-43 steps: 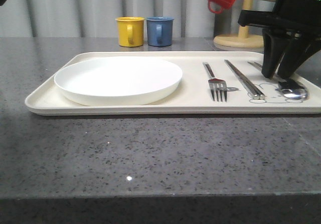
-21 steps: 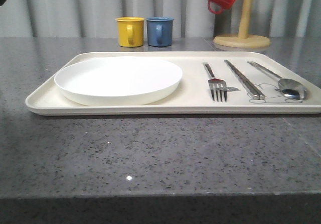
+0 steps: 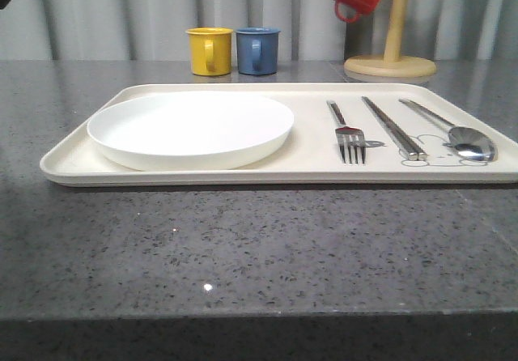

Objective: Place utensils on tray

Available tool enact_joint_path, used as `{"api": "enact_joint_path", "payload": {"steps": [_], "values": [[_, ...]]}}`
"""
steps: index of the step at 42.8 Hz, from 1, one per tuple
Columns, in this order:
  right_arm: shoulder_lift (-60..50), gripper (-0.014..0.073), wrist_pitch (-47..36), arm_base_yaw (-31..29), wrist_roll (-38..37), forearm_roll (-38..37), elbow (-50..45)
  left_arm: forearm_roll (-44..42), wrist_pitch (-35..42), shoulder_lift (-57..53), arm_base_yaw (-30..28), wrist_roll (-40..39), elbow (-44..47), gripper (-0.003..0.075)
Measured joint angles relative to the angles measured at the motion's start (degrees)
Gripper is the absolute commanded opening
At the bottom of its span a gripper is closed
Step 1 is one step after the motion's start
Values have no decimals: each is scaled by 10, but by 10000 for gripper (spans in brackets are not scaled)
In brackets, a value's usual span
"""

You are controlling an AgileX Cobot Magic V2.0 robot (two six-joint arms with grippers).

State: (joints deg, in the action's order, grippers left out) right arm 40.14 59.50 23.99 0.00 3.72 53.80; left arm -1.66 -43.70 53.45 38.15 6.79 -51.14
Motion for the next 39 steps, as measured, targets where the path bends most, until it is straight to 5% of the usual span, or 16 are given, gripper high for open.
{"api": "enact_joint_path", "payload": {"steps": [17,29,39], "values": [[-148,274,5,0,0,0,-66,0,0,0,0,0,0,361],[-148,-74,4,0,0,-3,-66,0,0,0,0,0,0,-11],[-148,-67,4,0,0,-3,-66,-1,0,0,0,0,0,-20]]}}
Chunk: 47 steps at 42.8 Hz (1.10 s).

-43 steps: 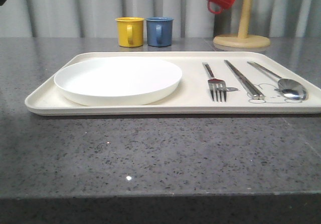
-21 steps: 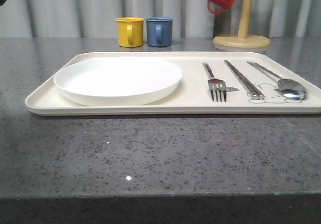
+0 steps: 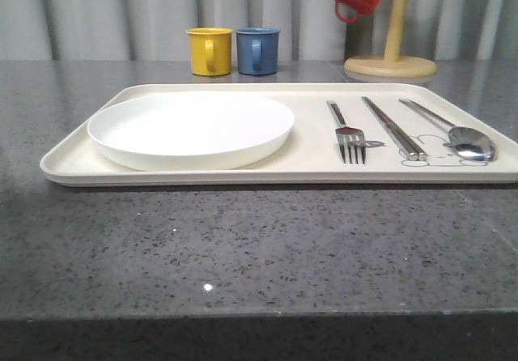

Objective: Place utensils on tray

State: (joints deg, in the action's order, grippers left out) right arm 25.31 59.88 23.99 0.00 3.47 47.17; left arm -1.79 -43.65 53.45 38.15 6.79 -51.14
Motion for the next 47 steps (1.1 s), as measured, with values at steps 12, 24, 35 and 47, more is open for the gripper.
{"api": "enact_joint_path", "payload": {"steps": [12,24,35,47], "values": [[0,-67,0,0,0,0,0,0,0,0,0,0,0,-20],[0,-67,1,0,0,0,0,0,1,-10,-4,0,1,-20],[0,-67,1,0,0,0,0,18,70,-158,-134,0,78,-20],[0,-67,1,0,0,0,0,21,224,-391,-297,0,278,-20]]}}
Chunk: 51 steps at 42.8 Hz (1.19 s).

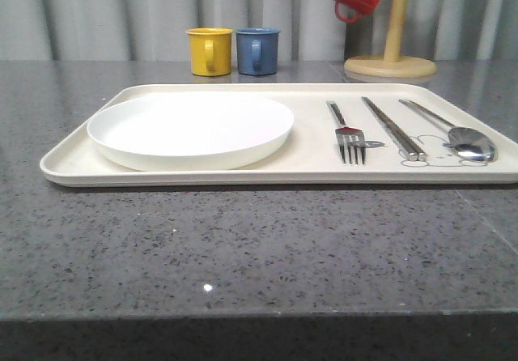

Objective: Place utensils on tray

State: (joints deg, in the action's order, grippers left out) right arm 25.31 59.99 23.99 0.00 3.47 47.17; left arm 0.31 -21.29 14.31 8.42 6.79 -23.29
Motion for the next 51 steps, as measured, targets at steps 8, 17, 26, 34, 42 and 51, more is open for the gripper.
{"api": "enact_joint_path", "payload": {"steps": [8,17,26,34,42,51], "values": [[0,-67,0,0,0,0,0,0,68,-108,-66,0,129,-20],[0,-67,0,0,0,0,0,2,140,-145,-93,0,218,-20],[0,-67,0,0,0,-1,-1,3,191,-145,-92,0,235,-20],[0,-67,0,0,0,-1,-1,4,197,-145,-92,0,235,-20],[0,-67,0,0,0,-1,-1,4,200,-145,-90,0,235,-20],[0,-67,0,0,0,-1,-1,4,200,-145,-82,0,235,-20]]}}
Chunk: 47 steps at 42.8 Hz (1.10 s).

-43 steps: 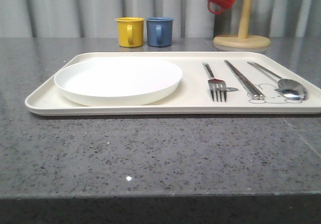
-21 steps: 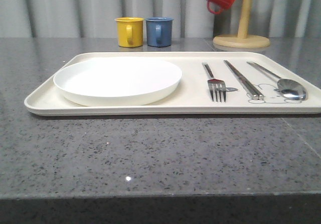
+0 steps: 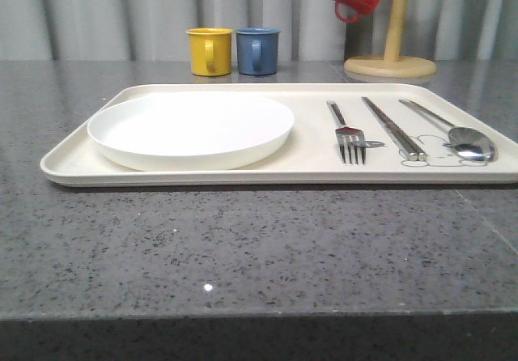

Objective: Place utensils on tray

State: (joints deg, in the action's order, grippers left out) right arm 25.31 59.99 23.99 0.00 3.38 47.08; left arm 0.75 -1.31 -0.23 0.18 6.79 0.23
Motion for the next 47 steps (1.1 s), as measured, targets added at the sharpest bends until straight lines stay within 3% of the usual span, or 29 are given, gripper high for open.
{"api": "enact_joint_path", "payload": {"steps": [30,37,47], "values": [[-8,-67,-7,-6,0,-2,-5,0,0,0,0,0,0,-20],[-71,-67,-150,-89,0,-10,-102,0,0,0,0,0,0,-20],[-204,-67,-411,-187,0,-15,-348,0,0,0,0,0,0,-20]]}}
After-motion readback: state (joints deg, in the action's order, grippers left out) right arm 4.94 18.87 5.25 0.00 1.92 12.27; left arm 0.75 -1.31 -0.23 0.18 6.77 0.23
